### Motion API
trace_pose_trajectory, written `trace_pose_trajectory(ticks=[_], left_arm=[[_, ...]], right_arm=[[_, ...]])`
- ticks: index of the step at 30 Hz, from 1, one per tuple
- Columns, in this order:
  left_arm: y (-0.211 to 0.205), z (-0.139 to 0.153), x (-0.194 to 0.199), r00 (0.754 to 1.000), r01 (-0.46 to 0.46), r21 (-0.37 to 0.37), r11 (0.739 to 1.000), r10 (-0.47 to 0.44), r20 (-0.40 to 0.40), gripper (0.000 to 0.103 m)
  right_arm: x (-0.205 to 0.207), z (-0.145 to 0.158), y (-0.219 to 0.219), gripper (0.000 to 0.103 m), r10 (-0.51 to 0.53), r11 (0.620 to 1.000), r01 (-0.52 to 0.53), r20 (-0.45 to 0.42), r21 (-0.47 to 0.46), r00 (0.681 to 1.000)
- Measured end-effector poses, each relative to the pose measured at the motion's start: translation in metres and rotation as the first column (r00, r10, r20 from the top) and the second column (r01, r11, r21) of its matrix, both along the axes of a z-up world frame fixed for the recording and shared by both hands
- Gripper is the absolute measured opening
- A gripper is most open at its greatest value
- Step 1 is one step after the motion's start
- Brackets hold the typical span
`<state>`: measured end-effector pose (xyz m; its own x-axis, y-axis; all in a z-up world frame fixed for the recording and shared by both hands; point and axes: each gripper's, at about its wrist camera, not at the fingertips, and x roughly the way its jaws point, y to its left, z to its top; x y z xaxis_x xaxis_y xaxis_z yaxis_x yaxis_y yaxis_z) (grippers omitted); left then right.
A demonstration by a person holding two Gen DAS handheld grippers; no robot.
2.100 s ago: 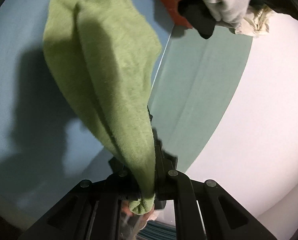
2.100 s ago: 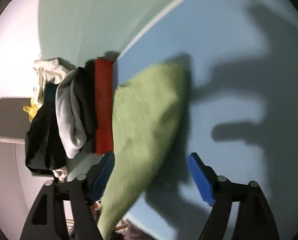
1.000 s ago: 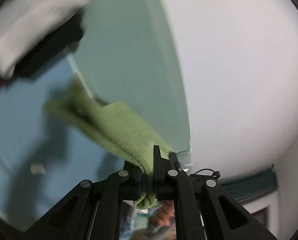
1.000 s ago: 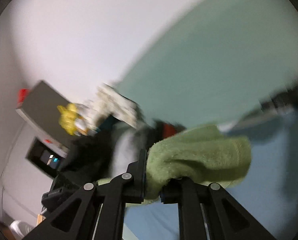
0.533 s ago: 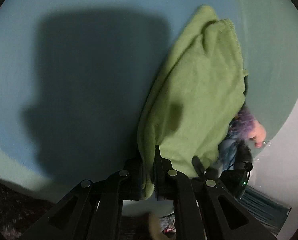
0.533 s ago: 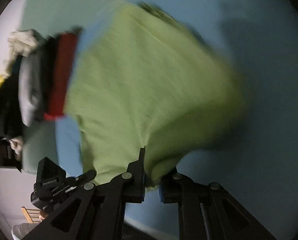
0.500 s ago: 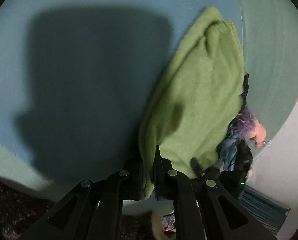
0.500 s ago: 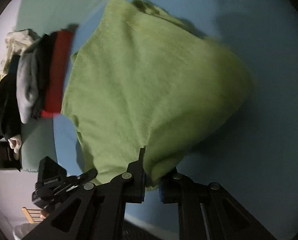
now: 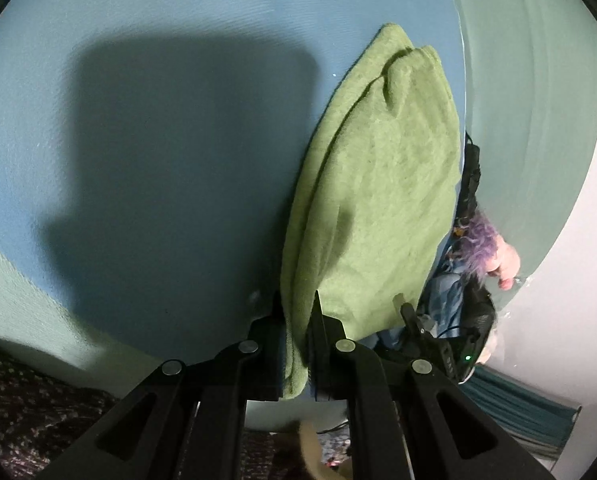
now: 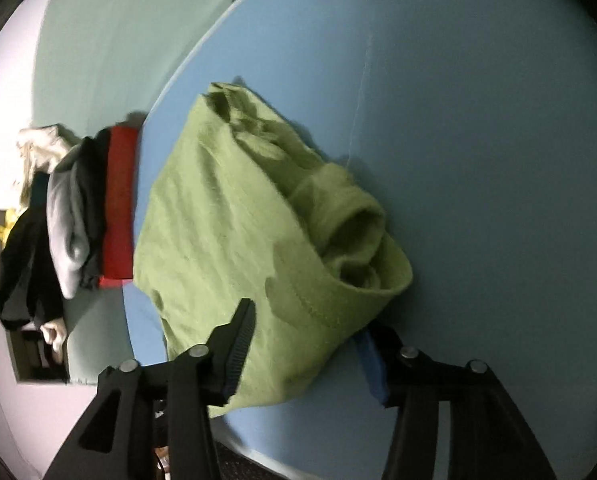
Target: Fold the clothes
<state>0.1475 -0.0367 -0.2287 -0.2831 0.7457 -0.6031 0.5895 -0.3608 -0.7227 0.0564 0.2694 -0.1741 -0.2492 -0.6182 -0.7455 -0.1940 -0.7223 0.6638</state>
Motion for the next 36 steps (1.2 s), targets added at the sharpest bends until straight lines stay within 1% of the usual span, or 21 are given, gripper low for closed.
trace_pose_trajectory(ticks=[2, 3, 4, 5, 6, 10, 12, 14, 17, 19, 20, 21, 22, 23, 25, 28, 30, 31, 32, 35, 36], left_arm=[[0.000, -0.004, 0.002, 1.000, -0.011, 0.018, 1.000, 0.011, 0.012, 0.008], [0.002, -0.005, 0.002, 1.000, -0.016, 0.022, 1.000, 0.016, 0.022, 0.008], [0.004, -0.005, 0.000, 0.999, -0.020, 0.024, 0.999, 0.020, 0.026, 0.008], [0.005, -0.002, -0.002, 1.000, -0.023, 0.026, 0.999, 0.022, 0.022, 0.008], [0.003, 0.009, -0.005, 1.000, -0.021, 0.022, 1.000, 0.021, -0.009, 0.008], [0.003, 0.074, -0.017, 0.981, -0.004, 0.006, 1.000, 0.005, -0.196, 0.008], [0.003, 0.089, -0.017, 0.976, 0.005, -0.001, 1.000, -0.005, -0.218, 0.008], [0.012, 0.081, -0.013, 0.984, 0.024, -0.003, 1.000, -0.024, -0.179, 0.008], [0.030, 0.027, 0.006, 0.998, 0.058, -0.001, 0.998, -0.058, -0.003, 0.008], [0.039, -0.006, 0.022, 0.993, 0.054, -0.001, 0.999, -0.054, 0.101, 0.008], [0.040, -0.008, 0.026, 0.995, 0.035, 0.009, 0.999, -0.036, 0.090, 0.008], [0.041, -0.009, 0.031, 0.997, 0.016, 0.020, 1.000, -0.018, 0.080, 0.008], [0.042, -0.006, 0.032, 0.998, 0.013, 0.007, 1.000, -0.014, 0.069, 0.008], [0.043, 0.004, 0.030, 0.998, 0.033, -0.041, 0.999, -0.031, 0.059, 0.008], [0.043, 0.026, 0.024, 0.997, 0.072, -0.138, 0.988, -0.067, 0.041, 0.009], [0.041, 0.062, 0.006, 0.991, 0.121, -0.370, 0.921, -0.131, 0.000, 0.014], [0.046, 0.079, -0.012, 0.987, 0.098, -0.454, 0.886, -0.144, -0.067, 0.031], [0.049, 0.086, -0.022, 0.983, 0.078, -0.486, 0.870, -0.148, -0.106, 0.031], [0.056, 0.091, -0.033, 0.977, 0.072, -0.516, 0.854, -0.165, -0.138, 0.031], [0.096, 0.087, -0.067, 0.950, 0.136, -0.567, 0.812, -0.269, -0.156, 0.009], [0.102, 0.080, -0.075, 0.945, 0.159, -0.569, 0.807, -0.291, -0.148, 0.008]], right_arm=[[0.000, -0.002, 0.002, 0.065, 0.002, 1.000, -0.003, -0.018, -0.011, 1.000], [0.000, -0.003, 0.003, 0.061, 0.003, 1.000, -0.004, -0.028, -0.016, 1.000], [0.000, -0.004, 0.003, 0.048, 0.006, 1.000, -0.006, -0.034, -0.015, 0.999], [-0.002, -0.003, -0.001, 0.014, 0.013, 1.000, -0.013, -0.024, 0.017, 1.000], [-0.004, -0.001, -0.003, 0.010, 0.017, 0.999, -0.016, -0.018, 0.039, 1.000], [-0.009, 0.063, 0.009, 0.008, -0.009, 0.999, 0.004, -0.155, -0.033, 0.988], [-0.008, 0.097, 0.015, 0.008, 0.004, 0.999, -0.010, -0.217, -0.030, 0.976], [0.001, 0.101, 0.023, 0.008, 0.027, 1.000, -0.025, -0.178, 0.014, 0.984], [0.025, 0.063, 0.046, 0.013, -0.005, 0.999, 0.008, -0.063, 0.054, 0.998], [0.038, 0.026, 0.054, 0.019, -0.082, 0.993, 0.077, 0.048, 0.086, 0.996], [0.047, 0.007, 0.061, 0.027, -0.116, 0.989, 0.105, 0.104, 0.100, 0.988], [0.055, -0.005, 0.067, 0.024, -0.130, 0.989, 0.119, 0.148, 0.084, 0.980], [0.063, -0.008, 0.071, 0.027, -0.142, 0.990, 0.139, 0.149, 0.032, 0.979], [0.067, -0.005, 0.071, 0.040, -0.134, 0.991, 0.133, 0.149, 0.014, 0.980], [0.068, 0.013, 0.070, 0.044, -0.073, 0.997, 0.071, 0.099, 0.028, 0.992], [0.056, 0.057, 0.060, 0.045, 0.030, 0.992, -0.022, -0.065, 0.122, 0.997], [0.044, 0.081, 0.058, 0.046, 0.081, 0.982, -0.052, -0.153, 0.181, 0.985], [0.033, 0.089, 0.049, 0.044, 0.124, 0.973, -0.082, -0.189, 0.215, 0.974], [0.022, 0.097, 0.039, 0.034, 0.169, 0.961, -0.111, -0.221, 0.251, 0.961], [-0.019, 0.091, -0.014, 0.010, 0.297, 0.913, -0.197, -0.250, 0.357, 0.922], [-0.032, 0.084, -0.034, 0.009, 0.329, 0.897, -0.221, -0.244, 0.382, 0.912]])
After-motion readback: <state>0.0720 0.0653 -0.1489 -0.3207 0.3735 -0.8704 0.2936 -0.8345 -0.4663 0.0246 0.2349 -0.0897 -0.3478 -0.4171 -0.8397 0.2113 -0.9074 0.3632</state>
